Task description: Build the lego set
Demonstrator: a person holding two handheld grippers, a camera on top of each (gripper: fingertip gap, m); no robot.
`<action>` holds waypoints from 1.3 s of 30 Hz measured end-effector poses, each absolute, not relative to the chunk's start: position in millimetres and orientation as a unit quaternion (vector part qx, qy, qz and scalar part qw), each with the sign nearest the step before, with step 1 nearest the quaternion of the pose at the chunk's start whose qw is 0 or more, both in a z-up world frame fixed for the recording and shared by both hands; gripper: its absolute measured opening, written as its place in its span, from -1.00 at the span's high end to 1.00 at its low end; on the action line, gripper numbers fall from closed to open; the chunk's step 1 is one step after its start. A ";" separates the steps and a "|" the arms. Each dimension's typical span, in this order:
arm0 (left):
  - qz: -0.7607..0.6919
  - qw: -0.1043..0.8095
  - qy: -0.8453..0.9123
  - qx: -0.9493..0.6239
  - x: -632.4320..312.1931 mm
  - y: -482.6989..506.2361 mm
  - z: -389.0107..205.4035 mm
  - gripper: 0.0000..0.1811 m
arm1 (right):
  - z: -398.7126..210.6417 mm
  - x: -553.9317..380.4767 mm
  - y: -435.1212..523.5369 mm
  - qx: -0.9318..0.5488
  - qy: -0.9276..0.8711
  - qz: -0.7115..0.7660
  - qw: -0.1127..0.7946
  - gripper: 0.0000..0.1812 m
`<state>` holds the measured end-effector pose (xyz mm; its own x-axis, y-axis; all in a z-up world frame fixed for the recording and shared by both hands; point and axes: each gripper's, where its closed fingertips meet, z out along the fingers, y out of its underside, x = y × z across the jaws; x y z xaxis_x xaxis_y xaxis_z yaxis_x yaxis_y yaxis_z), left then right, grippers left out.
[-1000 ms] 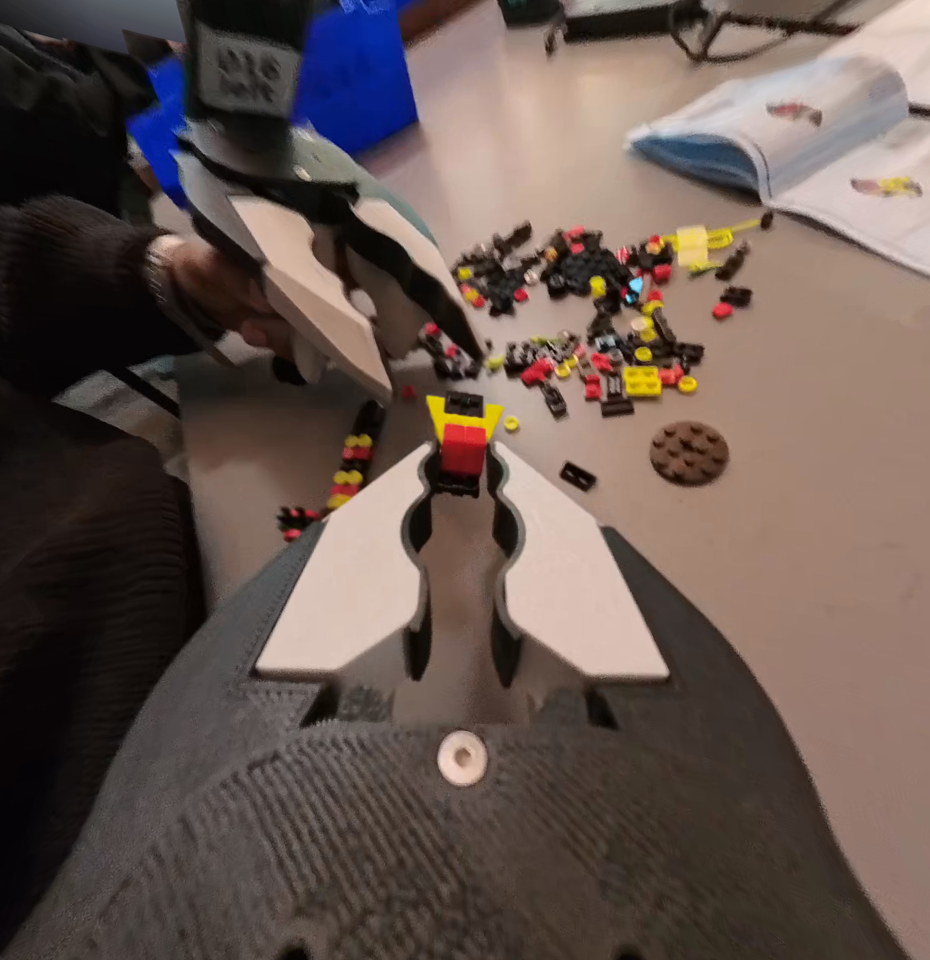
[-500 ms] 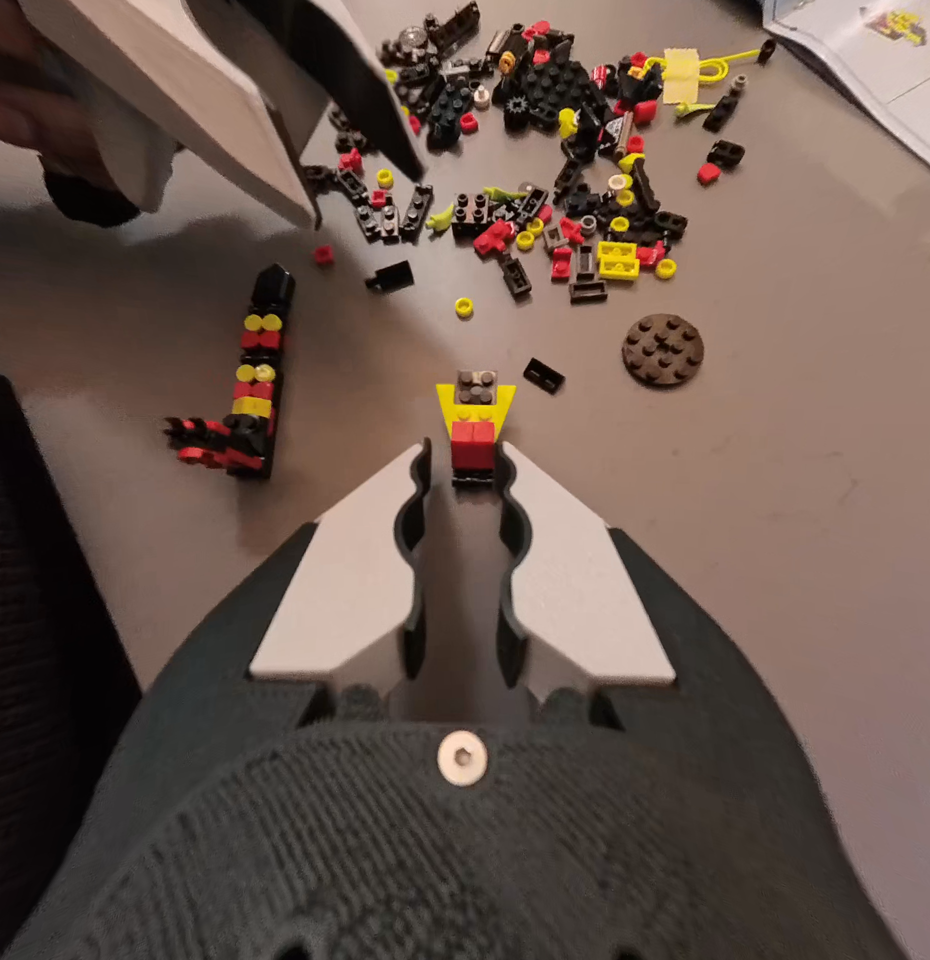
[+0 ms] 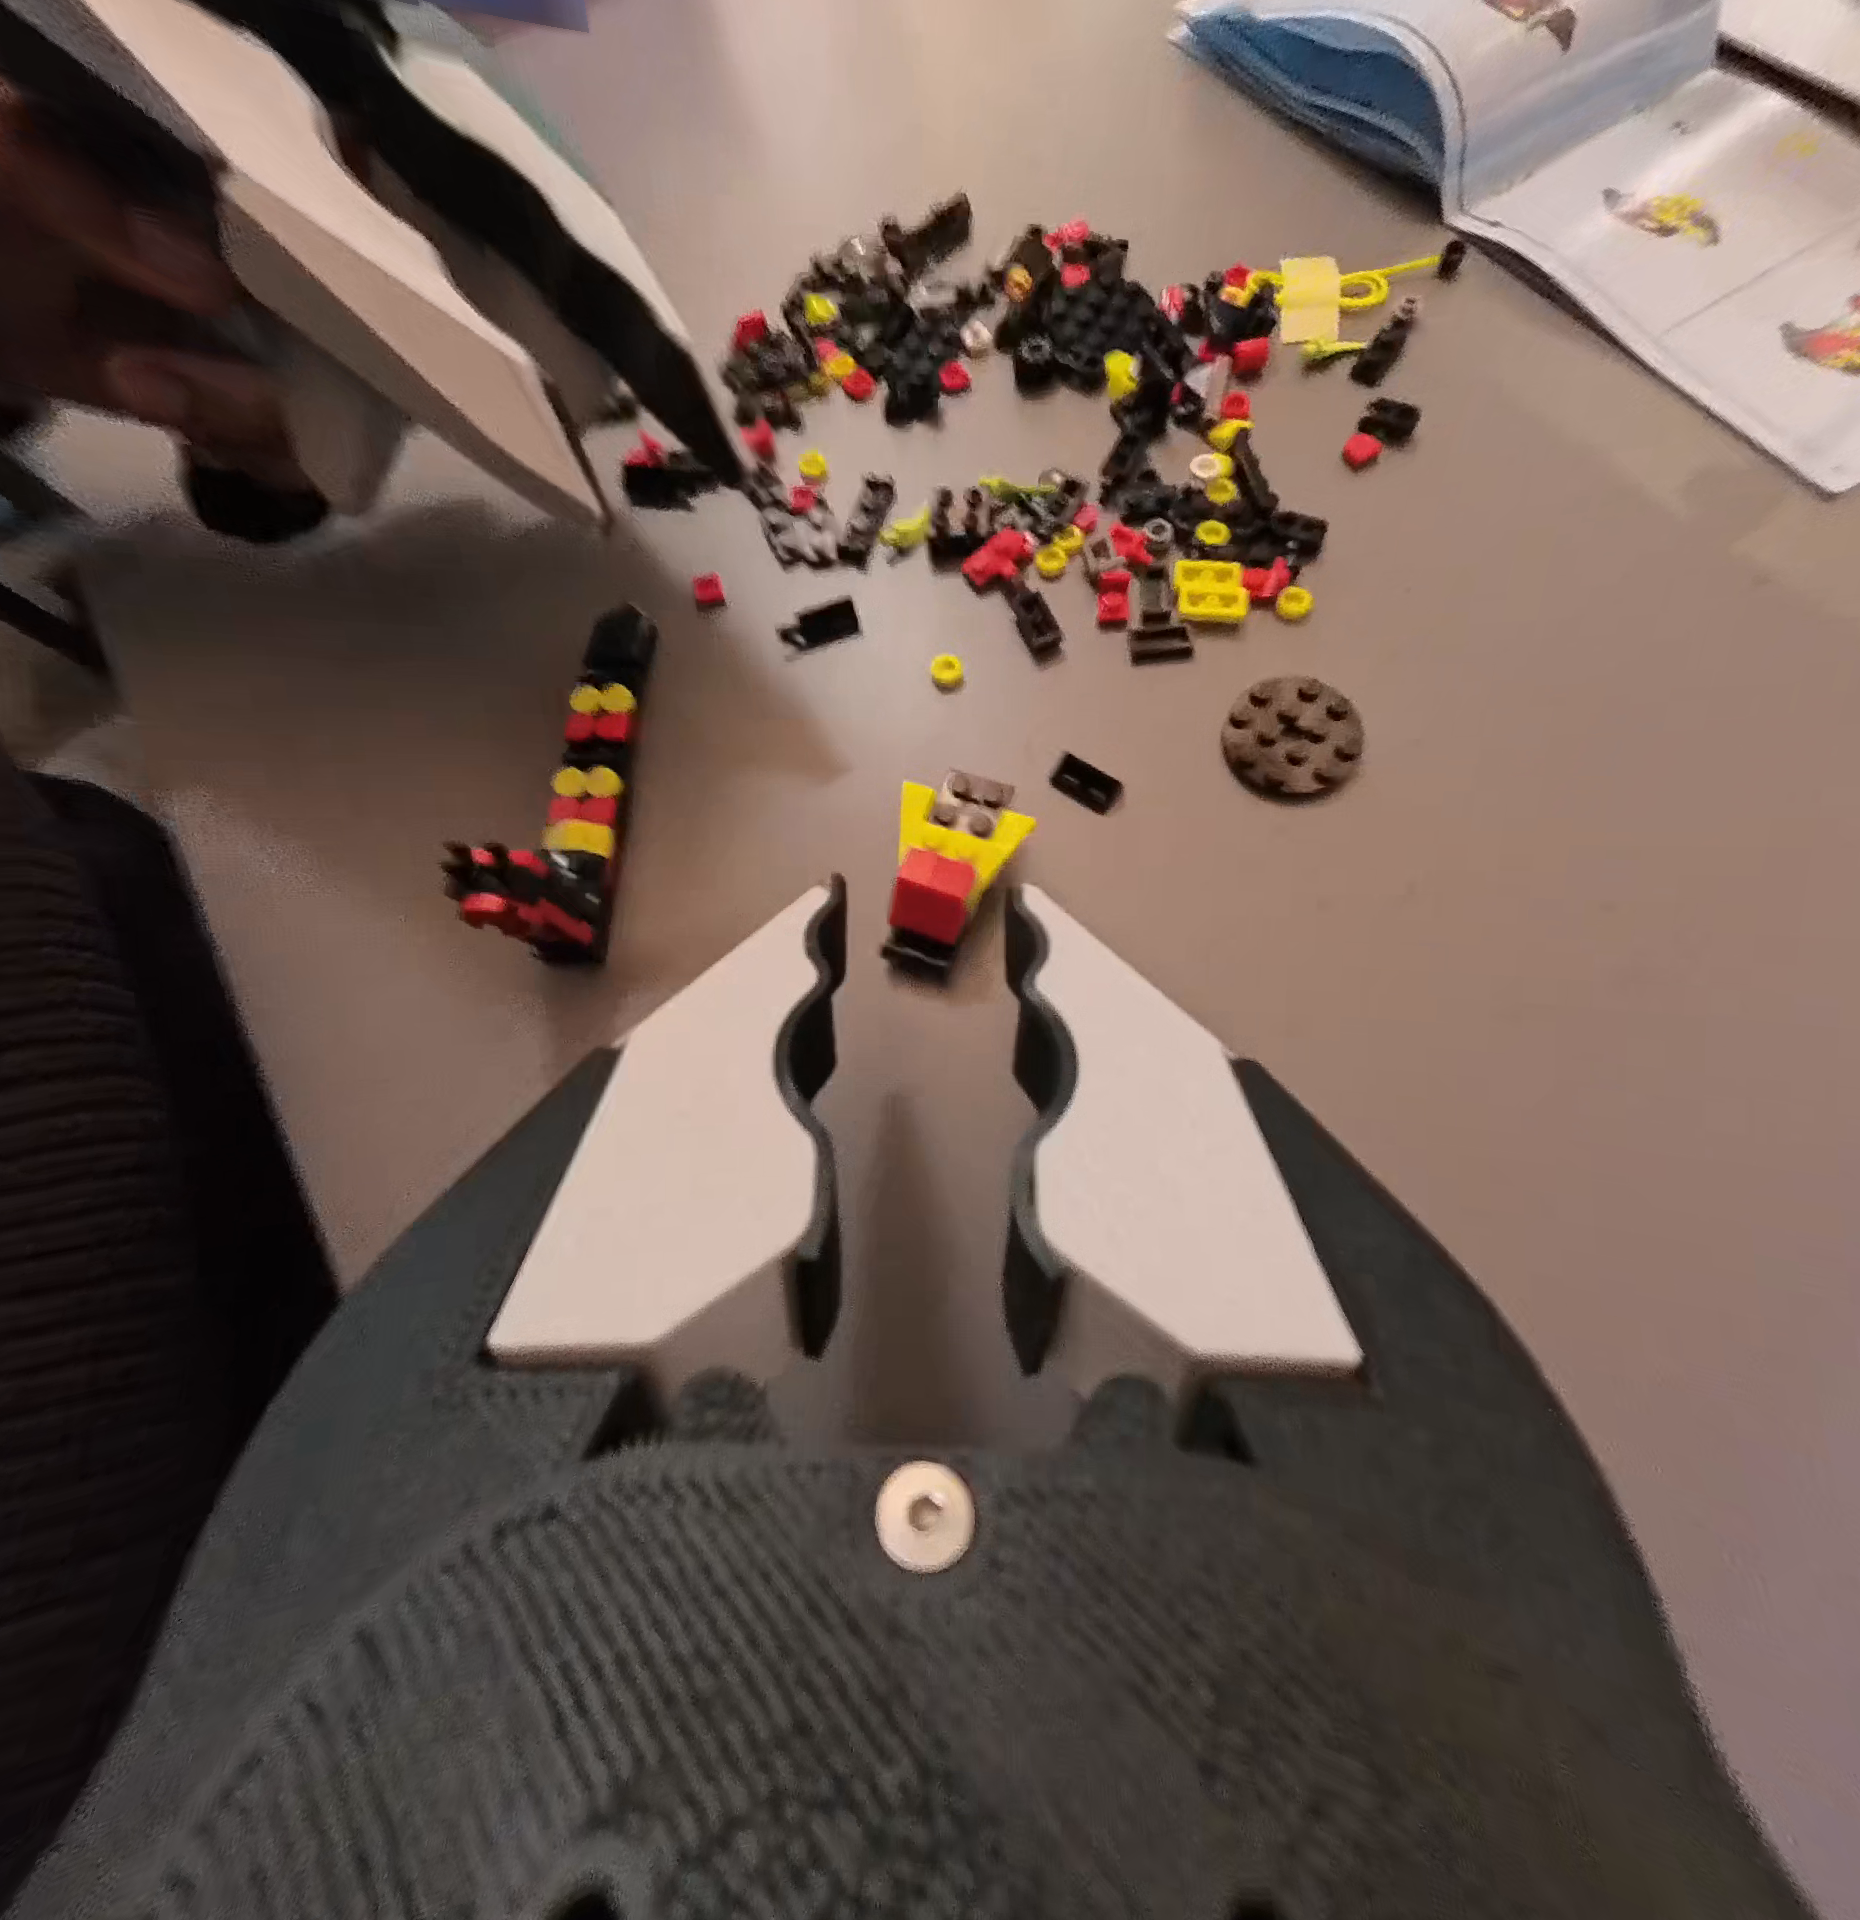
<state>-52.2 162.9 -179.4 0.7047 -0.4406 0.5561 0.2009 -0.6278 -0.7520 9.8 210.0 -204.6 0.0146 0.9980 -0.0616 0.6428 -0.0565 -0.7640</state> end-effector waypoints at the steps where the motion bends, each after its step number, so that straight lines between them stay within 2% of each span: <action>1: -0.375 0.423 0.080 -0.821 -51.9 162.6 -182.4 0.67 | -209.1 11.6 213.5 -0.649 -0.643 0.284 0.290 0.68; 4: -0.359 0.428 0.106 -0.823 -49.9 162.8 -184.9 0.67 | -214.9 9.4 209.5 -0.628 -0.672 0.246 0.306 0.67; 12: -0.298 0.460 0.155 -0.822 -50.5 162.9 -182.0 0.74 | -203.1 1.7 200.8 -0.616 -0.660 0.298 0.310 0.68; 39: -0.317 0.450 0.122 -0.826 -57.4 168.1 -188.2 0.74 | -205.5 0.7 194.3 -0.619 -0.655 0.328 0.284 0.68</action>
